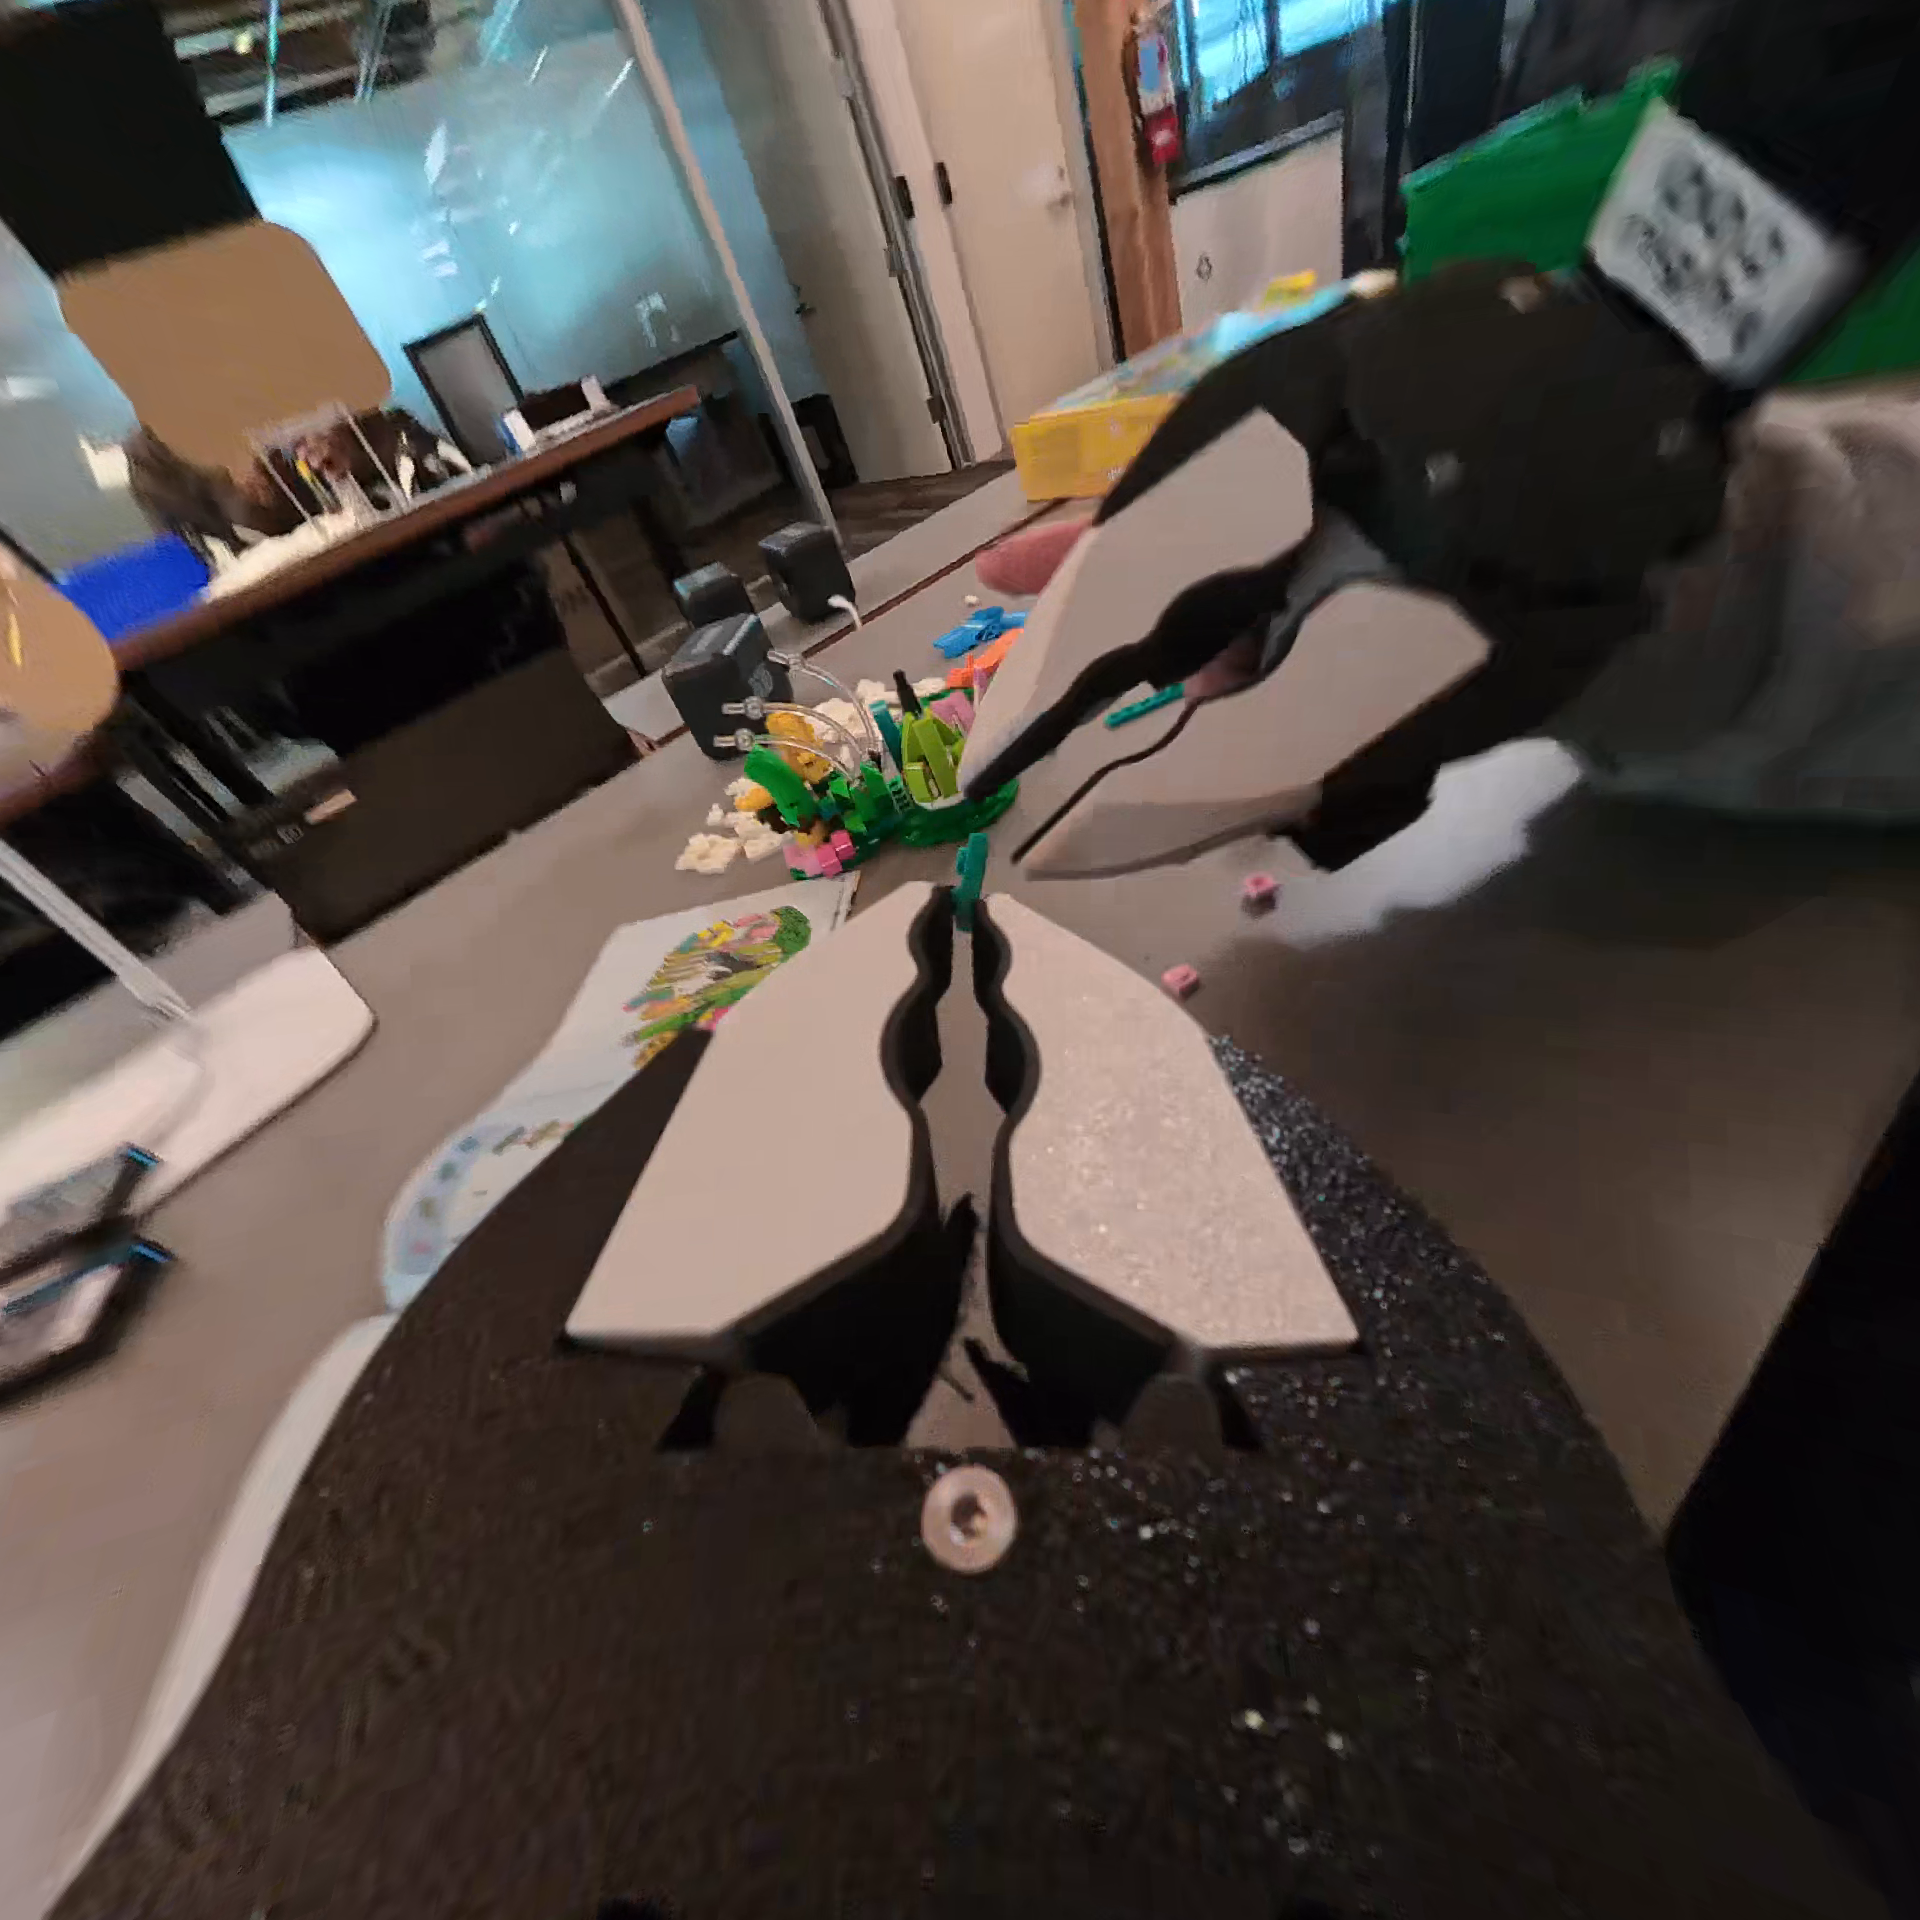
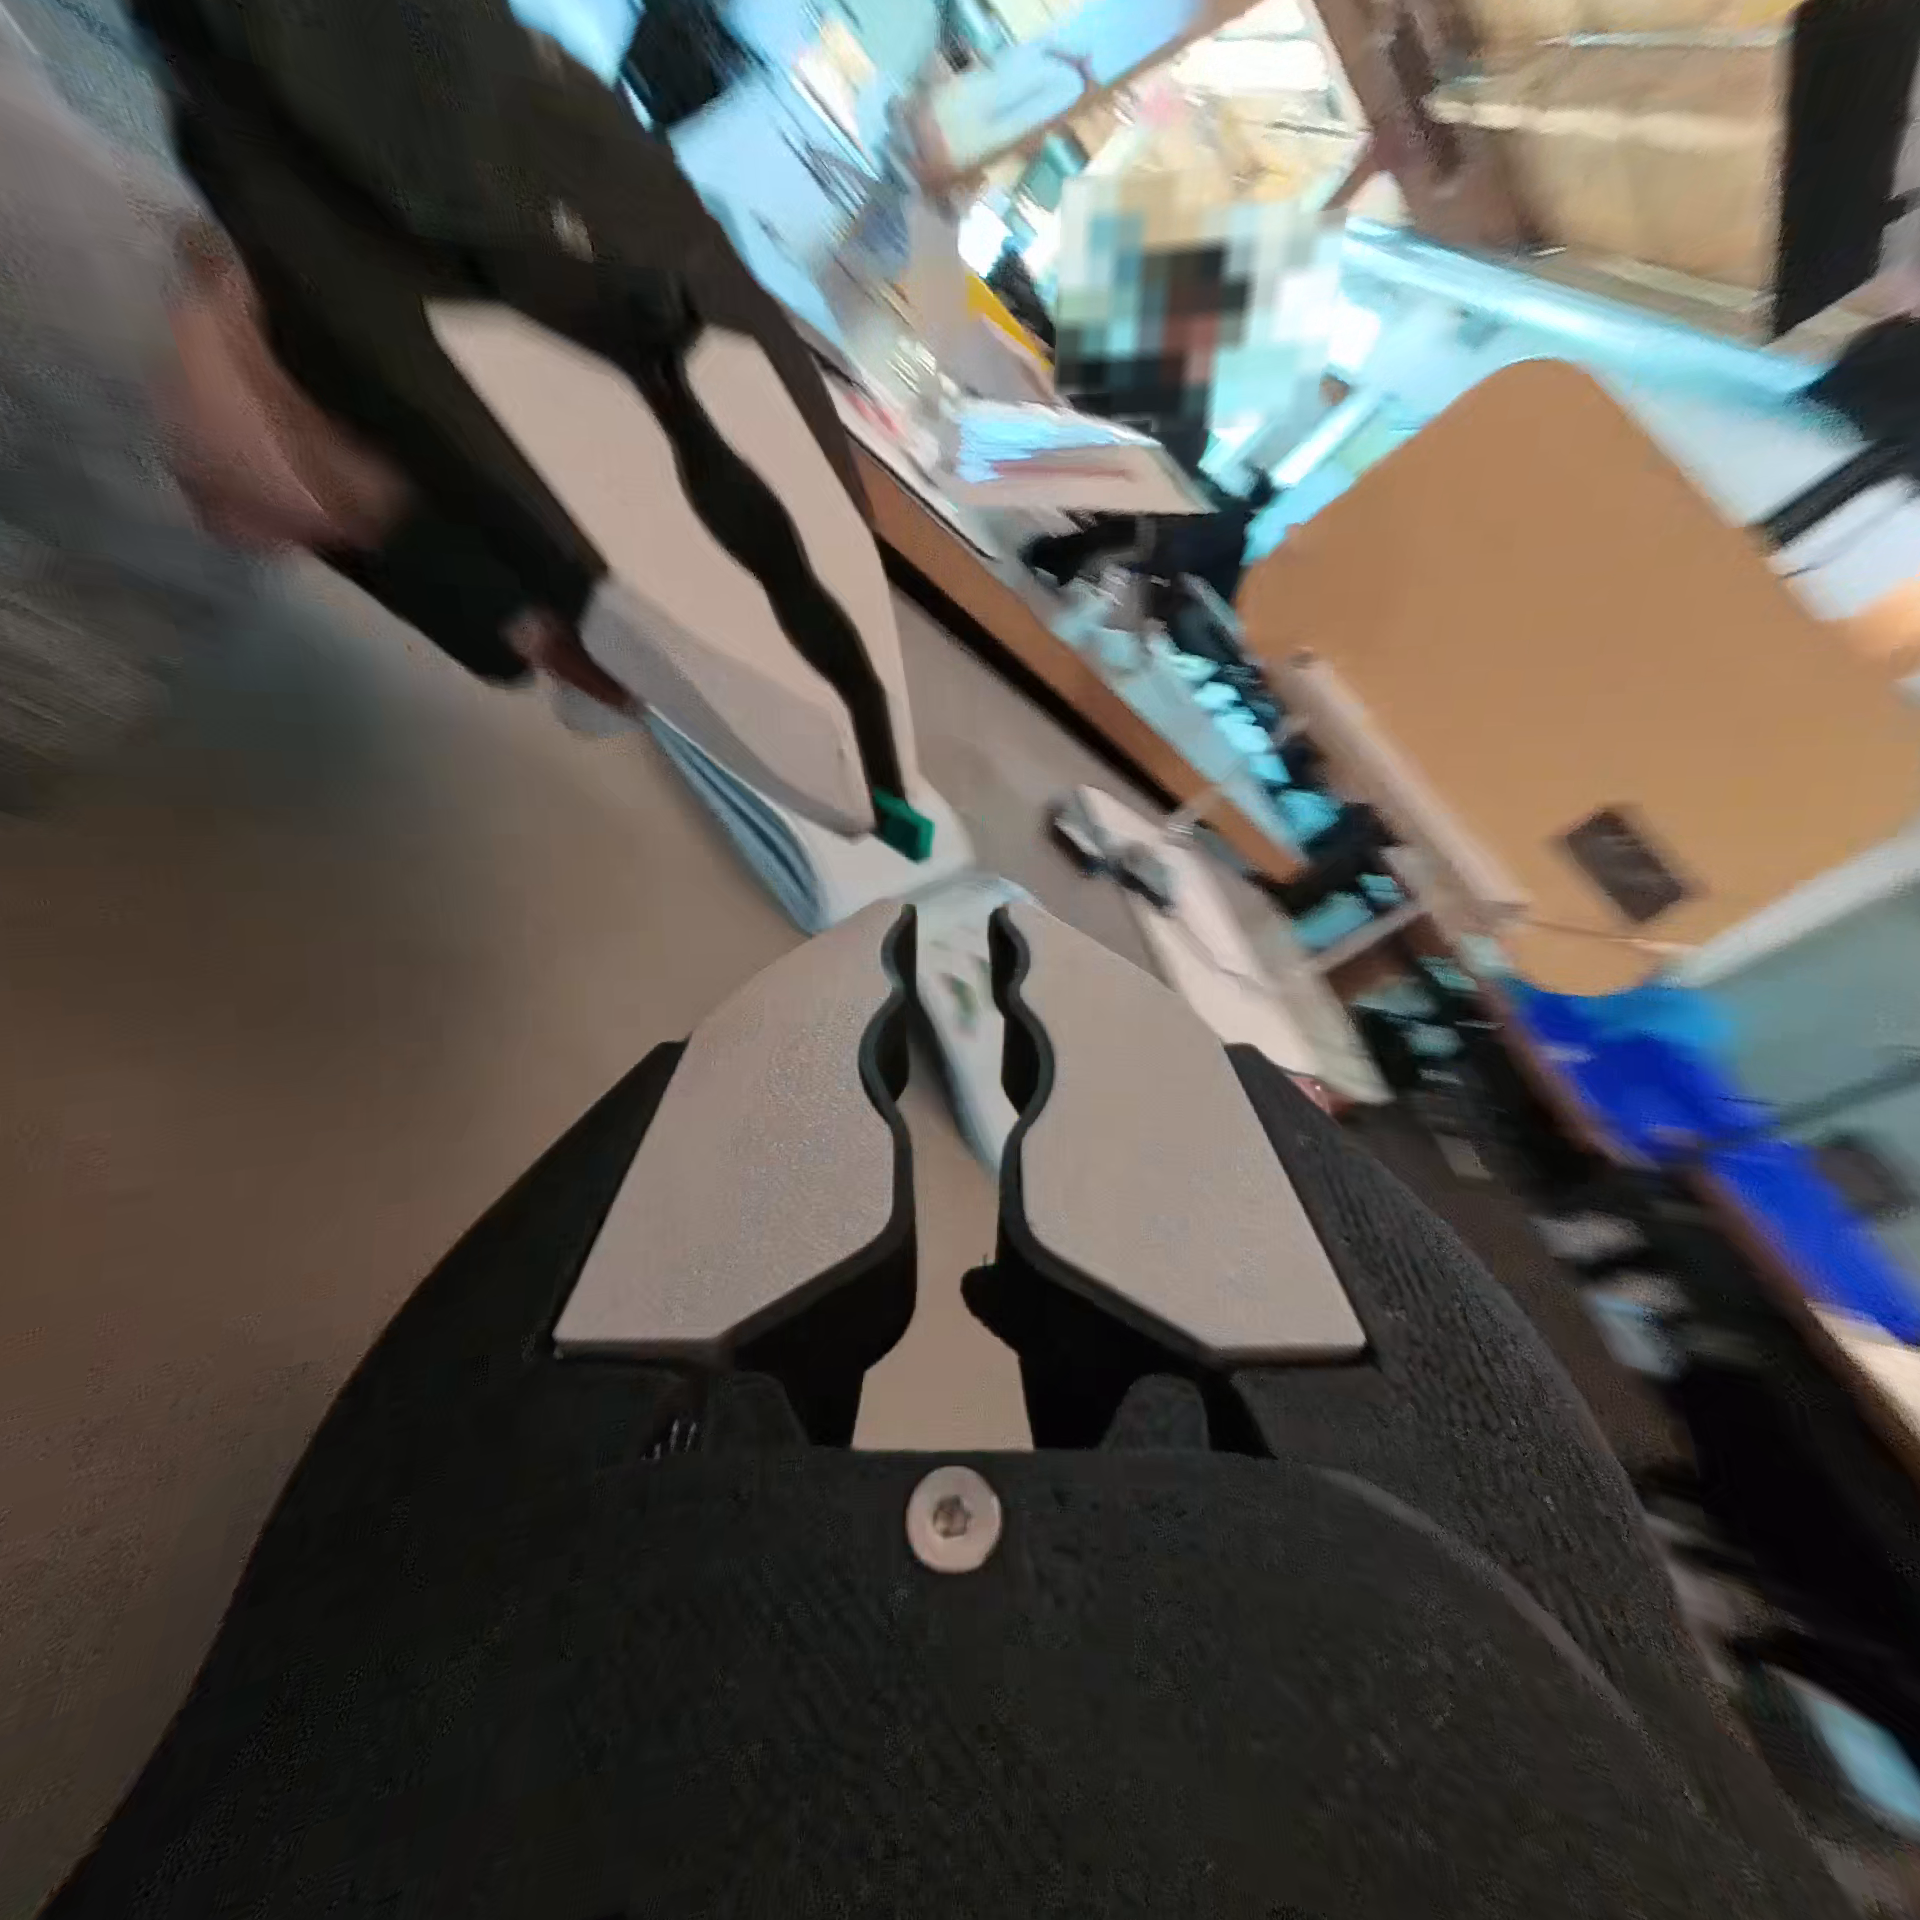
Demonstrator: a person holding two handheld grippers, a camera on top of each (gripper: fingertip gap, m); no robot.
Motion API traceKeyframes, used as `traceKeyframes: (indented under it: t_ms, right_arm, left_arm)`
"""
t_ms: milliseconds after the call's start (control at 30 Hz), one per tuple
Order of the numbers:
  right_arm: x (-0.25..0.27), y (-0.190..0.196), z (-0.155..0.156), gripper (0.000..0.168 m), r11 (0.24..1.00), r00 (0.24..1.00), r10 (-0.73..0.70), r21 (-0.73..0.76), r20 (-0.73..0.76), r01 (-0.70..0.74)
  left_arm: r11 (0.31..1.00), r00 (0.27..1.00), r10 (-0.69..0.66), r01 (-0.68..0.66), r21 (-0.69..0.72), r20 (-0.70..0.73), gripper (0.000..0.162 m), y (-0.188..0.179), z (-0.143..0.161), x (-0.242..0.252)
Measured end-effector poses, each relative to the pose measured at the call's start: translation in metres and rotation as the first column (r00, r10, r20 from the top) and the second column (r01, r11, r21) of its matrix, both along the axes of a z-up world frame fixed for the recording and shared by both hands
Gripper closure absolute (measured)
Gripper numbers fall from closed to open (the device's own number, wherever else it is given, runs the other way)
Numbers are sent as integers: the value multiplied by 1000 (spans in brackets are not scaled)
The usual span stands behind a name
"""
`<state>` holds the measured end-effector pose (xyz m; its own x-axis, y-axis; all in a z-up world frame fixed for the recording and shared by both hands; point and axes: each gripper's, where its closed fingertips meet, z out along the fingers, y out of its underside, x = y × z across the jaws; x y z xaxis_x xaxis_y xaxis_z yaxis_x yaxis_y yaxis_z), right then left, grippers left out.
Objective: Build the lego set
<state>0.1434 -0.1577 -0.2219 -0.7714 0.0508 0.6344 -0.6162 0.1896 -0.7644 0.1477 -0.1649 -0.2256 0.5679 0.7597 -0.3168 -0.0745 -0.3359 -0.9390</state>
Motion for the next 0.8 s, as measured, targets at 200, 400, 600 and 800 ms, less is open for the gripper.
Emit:
traceKeyframes:
  t_ms: [200,400,600,800]
  right_arm:
    - [29,4,-3,153,968,882,218,21,418,-250]
    - [19,3,-16,153,963,593,95,76,799,-258]
    - [29,5,-12,158,944,441,119,37,890,-329]
    - [28,3,-19,154,944,439,83,71,895,-322]
  left_arm:
    - [961,984,-108,67,-269,-140,159,11,-11,14]
    - [890,955,-112,-27,-454,-276,158,11,-16,14]
    - [869,950,-125,-35,-493,-287,158,15,-19,14]
    - [851,936,-145,-48,-524,-321,159,16,-19,16]
